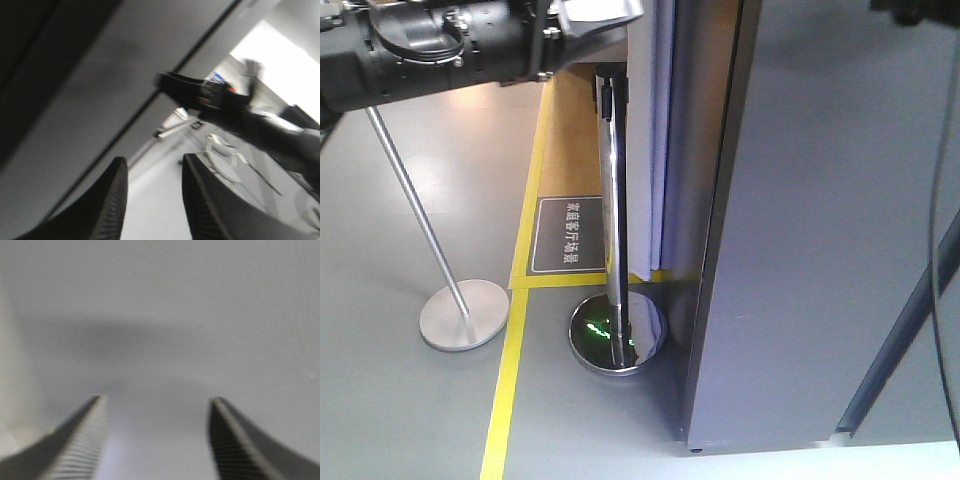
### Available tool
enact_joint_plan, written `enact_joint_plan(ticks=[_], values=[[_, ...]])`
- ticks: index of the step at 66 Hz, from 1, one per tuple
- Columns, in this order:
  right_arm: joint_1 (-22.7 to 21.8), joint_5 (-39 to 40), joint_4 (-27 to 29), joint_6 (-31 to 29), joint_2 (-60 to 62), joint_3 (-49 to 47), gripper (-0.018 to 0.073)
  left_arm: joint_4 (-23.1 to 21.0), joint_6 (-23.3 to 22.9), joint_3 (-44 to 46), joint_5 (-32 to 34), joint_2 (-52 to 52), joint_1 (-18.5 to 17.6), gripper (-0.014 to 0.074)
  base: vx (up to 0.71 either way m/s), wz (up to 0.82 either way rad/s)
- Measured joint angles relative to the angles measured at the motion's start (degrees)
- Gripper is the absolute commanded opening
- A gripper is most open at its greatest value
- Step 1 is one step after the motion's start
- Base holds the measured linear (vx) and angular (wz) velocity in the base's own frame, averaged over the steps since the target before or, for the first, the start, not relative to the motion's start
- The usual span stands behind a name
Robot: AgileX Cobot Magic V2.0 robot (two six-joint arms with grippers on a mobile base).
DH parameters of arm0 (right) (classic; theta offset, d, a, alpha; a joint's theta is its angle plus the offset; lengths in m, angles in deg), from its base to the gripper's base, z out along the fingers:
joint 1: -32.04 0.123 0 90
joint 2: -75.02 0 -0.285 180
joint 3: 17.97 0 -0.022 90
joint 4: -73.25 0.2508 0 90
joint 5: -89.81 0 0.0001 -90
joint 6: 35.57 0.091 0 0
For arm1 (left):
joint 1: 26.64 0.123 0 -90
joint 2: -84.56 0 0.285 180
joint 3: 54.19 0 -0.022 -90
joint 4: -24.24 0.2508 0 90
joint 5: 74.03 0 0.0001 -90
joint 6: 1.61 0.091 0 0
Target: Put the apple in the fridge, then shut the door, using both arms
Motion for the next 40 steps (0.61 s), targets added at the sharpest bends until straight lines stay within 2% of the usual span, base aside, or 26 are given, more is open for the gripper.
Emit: enact_joint_plan(ticks=[11,22,32,40], values=[[0.00,-10.51,0.00,0.07,6.11,0.00,0.0156,1.45,0.00,0.00,1.40,-0.19,3.53,0.0244,0.00,0.00],[0.00,-18.20,0.00,0.26,11.98,0.00,-0.0008,2.68,-1.10,0.00,0.54,-1.78,7.72,0.0183,0.00,0.00],[0.00,-23.30,1.23,0.26,17.37,0.00,-0.0009,4.36,-2.63,0.00,-1.75,-5.45,11.96,0.0086,0.00,0.00],[0.00,-26.89,2.45,0.26,21.53,-0.06,-0.0006,9.40,-2.84,0.00,-2.52,-9.13,14.41,-0.0003,0.00,0.00]])
